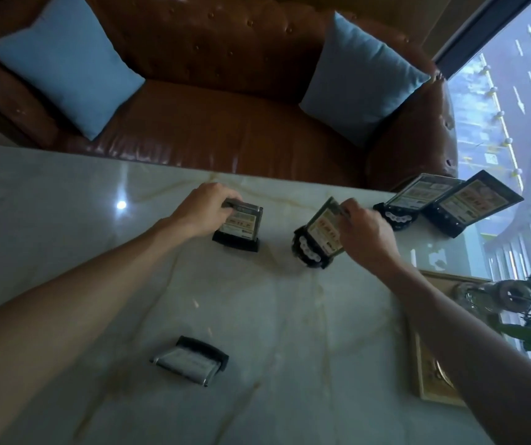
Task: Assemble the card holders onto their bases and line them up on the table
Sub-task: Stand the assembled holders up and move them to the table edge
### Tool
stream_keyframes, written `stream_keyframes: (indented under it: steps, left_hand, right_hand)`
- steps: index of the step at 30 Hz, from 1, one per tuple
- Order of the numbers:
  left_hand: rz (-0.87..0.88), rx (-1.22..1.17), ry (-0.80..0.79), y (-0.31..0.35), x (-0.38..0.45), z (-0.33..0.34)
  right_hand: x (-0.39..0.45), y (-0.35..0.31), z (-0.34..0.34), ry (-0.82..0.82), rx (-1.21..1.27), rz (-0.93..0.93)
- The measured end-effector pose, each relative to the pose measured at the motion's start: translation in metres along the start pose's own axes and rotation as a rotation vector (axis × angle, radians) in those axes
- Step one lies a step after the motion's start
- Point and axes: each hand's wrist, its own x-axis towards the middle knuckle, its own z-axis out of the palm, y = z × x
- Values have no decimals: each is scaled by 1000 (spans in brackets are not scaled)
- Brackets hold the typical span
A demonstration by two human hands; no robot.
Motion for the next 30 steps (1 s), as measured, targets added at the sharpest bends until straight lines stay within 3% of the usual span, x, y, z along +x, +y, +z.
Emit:
stream_keyframes:
  steps: [11, 20, 30]
  left_hand:
    - [129, -2, 36, 79, 112, 43]
    - [147, 0, -12, 96, 162, 70]
    - [80, -74, -69, 98, 161, 67]
  right_hand:
    - [91, 63, -31, 154, 42, 94]
    - [114, 95, -20, 109, 53, 124]
    - [115, 95, -17, 89, 42, 146]
